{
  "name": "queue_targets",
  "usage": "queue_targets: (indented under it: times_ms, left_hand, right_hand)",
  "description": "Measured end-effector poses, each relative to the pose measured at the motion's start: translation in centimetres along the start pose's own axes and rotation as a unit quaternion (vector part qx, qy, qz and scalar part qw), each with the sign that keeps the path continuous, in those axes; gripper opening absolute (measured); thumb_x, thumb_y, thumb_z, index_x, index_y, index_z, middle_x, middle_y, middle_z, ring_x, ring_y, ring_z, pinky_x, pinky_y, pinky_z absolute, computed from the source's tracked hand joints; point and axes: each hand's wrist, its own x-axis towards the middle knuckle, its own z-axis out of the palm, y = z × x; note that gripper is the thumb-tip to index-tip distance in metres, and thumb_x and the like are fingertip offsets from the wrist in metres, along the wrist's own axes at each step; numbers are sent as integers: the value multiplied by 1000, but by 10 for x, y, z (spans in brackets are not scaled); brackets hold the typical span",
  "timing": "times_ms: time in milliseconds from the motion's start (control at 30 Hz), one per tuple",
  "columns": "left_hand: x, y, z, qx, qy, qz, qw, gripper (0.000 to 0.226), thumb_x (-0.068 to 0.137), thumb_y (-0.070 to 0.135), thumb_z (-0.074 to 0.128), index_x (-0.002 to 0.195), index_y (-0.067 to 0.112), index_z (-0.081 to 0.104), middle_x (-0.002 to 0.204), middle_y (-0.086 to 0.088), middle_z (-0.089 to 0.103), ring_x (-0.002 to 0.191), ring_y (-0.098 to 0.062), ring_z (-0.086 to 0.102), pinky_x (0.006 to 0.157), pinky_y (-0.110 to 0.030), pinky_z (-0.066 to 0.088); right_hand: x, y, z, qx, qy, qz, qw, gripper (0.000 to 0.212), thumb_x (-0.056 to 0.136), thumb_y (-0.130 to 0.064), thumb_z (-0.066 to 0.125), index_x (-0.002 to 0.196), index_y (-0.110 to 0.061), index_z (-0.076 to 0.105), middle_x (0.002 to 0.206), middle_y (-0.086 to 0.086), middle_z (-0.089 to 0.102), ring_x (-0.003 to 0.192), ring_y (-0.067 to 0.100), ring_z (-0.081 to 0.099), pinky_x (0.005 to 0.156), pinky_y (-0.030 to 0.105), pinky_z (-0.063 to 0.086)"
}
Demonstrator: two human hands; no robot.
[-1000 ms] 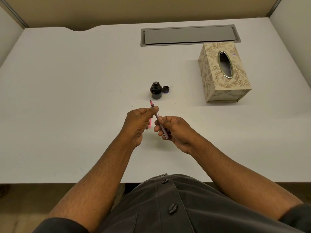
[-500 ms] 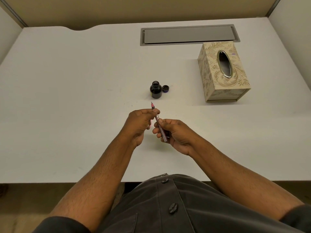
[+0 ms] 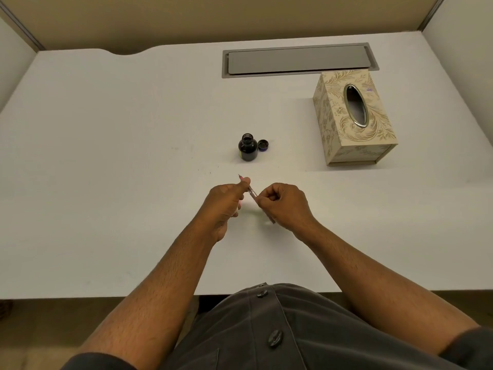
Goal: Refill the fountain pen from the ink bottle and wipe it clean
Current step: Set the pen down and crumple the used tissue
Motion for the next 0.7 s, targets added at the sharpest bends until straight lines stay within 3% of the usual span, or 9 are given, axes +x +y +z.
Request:
queue_targets:
  times_ms: [133, 200, 300, 367, 500, 700]
  left_hand:
    - [4, -12, 4, -12, -8, -23, 1000, 20, 88, 26, 67, 97, 9, 72, 75, -1, 60, 63, -12, 48, 59, -24, 41]
    - [3, -19, 13, -8, -22, -22, 999, 14, 89, 17, 66, 100, 11, 72, 86, -3, 68, 65, -8, 55, 58, -18, 43]
    - [3, -27, 23, -6, -16, 11, 1000, 15, 87, 11, 68, 101, 12, 72, 102, -6, 71, 90, -15, 64, 78, -23, 50]
    - [2, -30, 25, -2, -8, 25, 1000, 14, 87, 9, 66, 100, 13, 72, 101, -4, 71, 93, -14, 65, 83, -23, 51]
    - [4, -31, 24, 0, -3, 32, 999, 17, 92, 13, 61, 105, 12, 72, 89, 3, 69, 73, -5, 58, 68, -16, 46]
    - [5, -25, 22, 15, -3, 25, 1000, 10, 90, 17, 64, 89, 22, 72, 85, 9, 70, 83, -5, 60, 80, -25, 47]
  right_hand:
    - [9, 15, 11, -64, 2, -20, 998, 9, 85, -25, 69, 87, -17, 68, 74, -9, 66, 69, 6, 59, 63, 20, 46]
    - [9, 23, 20, -99, 20, -25, 995, 15, 87, -31, 68, 92, -16, 67, 78, -6, 66, 73, 11, 61, 65, 21, 45]
    - [6, 31, 26, -110, 65, -23, 992, 20, 90, -31, 63, 96, -12, 68, 85, 1, 70, 77, 15, 63, 68, 25, 46]
    - [4, 32, 30, -121, 73, -23, 990, 23, 89, -33, 63, 95, -11, 69, 85, 1, 71, 76, 16, 63, 68, 27, 47]
    - [5, 29, 34, -156, 68, -5, 985, 27, 85, -39, 63, 90, -12, 66, 82, 1, 69, 76, 18, 62, 70, 32, 51]
    - [15, 21, 35, -210, 54, 33, 976, 35, 84, -47, 61, 83, -12, 66, 76, 2, 67, 71, 21, 65, 67, 34, 56]
